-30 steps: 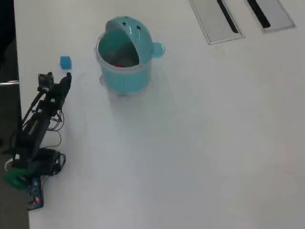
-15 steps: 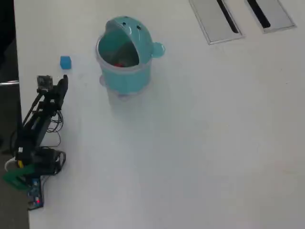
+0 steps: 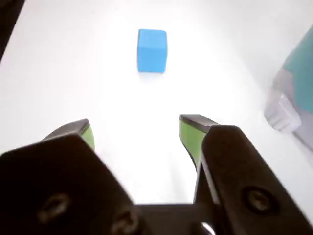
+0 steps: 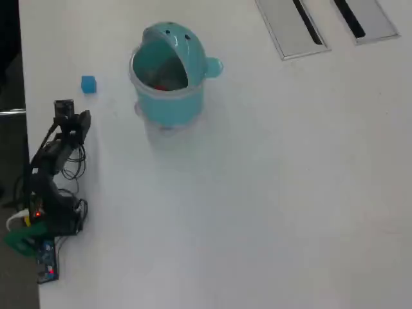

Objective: Grasp RGB lego blocks and put them in the bin one by one.

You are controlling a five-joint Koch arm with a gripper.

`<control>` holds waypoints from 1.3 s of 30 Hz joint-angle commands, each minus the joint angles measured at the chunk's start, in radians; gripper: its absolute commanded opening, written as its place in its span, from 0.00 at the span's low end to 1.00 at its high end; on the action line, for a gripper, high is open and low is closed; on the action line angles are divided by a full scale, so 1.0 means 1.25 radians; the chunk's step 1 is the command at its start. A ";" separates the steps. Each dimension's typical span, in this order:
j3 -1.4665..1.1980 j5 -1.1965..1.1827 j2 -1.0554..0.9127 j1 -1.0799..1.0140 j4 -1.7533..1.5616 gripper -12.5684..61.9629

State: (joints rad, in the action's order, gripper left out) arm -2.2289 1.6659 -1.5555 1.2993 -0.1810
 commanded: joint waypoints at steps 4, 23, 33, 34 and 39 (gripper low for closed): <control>0.101 -0.012 0.064 0.000 -0.069 0.59; 0.449 -0.031 0.357 -0.009 -0.036 0.59; 0.650 -0.043 0.487 -0.033 0.002 0.59; 0.692 -0.045 0.512 -0.034 0.013 0.59; 0.778 -0.053 0.557 -0.033 0.031 0.59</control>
State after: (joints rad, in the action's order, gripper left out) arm -1.3453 1.6076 -0.8360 1.2686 -0.1396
